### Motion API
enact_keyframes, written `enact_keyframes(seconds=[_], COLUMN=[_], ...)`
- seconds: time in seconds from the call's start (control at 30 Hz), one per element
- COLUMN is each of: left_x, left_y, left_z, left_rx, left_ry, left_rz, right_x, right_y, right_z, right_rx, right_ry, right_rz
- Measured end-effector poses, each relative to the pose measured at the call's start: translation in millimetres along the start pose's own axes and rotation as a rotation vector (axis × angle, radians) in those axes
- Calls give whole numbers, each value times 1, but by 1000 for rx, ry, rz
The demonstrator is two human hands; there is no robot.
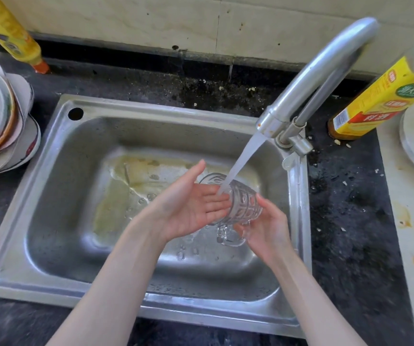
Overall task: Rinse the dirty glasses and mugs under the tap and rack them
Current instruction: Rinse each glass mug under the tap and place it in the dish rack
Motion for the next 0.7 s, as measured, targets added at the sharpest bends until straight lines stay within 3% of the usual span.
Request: enact_keyframes(seconds=[0.27, 0.5, 0.6, 0.7], left_x=[-3, -1, 5, 13], left_y=[41, 36, 21, 17], left_z=[8, 6, 8, 9], left_rx=[-106, -33, 229, 350], left_ry=[-42, 2, 134, 259], left_rz=[156, -179, 144, 426], right_x=[3, -4, -8, -4], right_y=[11, 7, 3, 2], right_z=[5, 8, 10, 15], right_rx=[-2, -10, 33, 78], right_ry=[-78, -208, -247, -168], right_rz=[-143, -105, -153, -249])
Point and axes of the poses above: each hand's wrist, its own z-axis towards the middle knuckle, its own y-axis out of the palm, x = y × z, the point moved 6 cm from there along z, towards the middle knuckle, and after that the axes turned 1 degree about z, right-handed, at the moved point
